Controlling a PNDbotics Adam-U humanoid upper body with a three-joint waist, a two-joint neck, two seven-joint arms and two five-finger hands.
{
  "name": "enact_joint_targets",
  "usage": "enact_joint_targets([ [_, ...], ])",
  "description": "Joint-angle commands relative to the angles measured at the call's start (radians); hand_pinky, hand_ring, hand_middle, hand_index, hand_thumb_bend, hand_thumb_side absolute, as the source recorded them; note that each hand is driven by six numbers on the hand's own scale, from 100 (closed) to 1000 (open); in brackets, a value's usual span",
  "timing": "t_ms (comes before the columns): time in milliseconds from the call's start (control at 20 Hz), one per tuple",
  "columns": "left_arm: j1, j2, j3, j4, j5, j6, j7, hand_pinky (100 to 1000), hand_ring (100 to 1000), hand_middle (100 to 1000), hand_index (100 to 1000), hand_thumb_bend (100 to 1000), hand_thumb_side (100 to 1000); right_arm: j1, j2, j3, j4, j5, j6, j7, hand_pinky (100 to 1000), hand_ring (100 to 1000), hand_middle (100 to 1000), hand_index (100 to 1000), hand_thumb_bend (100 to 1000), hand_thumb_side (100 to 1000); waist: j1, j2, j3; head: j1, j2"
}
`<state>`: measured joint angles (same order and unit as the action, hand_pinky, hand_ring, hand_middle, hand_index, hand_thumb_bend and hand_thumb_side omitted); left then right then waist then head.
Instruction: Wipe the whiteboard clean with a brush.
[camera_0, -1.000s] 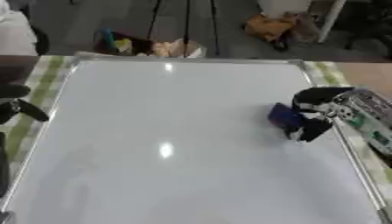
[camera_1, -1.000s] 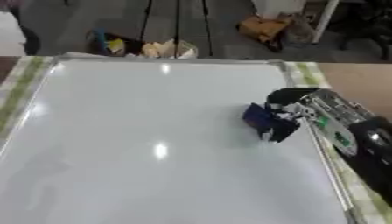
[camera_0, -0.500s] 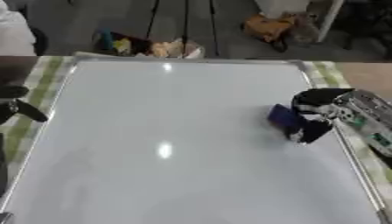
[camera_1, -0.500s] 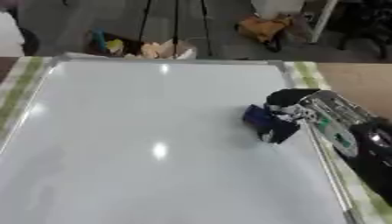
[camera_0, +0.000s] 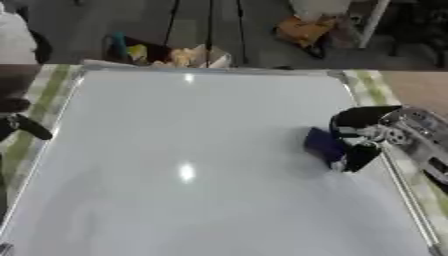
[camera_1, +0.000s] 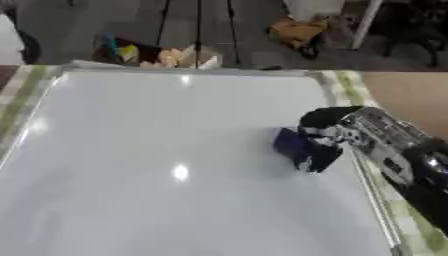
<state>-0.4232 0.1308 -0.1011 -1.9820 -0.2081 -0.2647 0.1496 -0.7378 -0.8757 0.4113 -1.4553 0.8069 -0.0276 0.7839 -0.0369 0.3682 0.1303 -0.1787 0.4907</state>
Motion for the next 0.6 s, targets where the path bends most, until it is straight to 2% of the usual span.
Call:
enact_joint_targets([
  [50,-0.012,0.001,-0.008,-0.018,0.002,-0.001,-0.005,417,820,693,632,100,921,0.003,-0.01,0.018,-0.035,-0.035,0.004,0.024,742,735,408,281,100,476,0.001,-0.016,0.0,-0.004,-0.008],
  [350,-0.013,0.002,-0.008,-0.018,0.002,-0.001,-0.006,417,820,693,631,100,922,0.003,-0.017,0.019,-0.074,-0.065,0.018,0.039,740,734,406,280,100,472,-0.002,-0.015,0.0,-0.004,-0.01],
  [600,-0.013,0.003,-0.008,-0.018,0.002,-0.001,-0.006,417,821,694,631,100,922,-0.006,-0.021,0.018,-0.081,-0.042,0.027,0.043,748,740,410,286,100,479,-0.002,-0.015,0.003,-0.004,-0.007],
])
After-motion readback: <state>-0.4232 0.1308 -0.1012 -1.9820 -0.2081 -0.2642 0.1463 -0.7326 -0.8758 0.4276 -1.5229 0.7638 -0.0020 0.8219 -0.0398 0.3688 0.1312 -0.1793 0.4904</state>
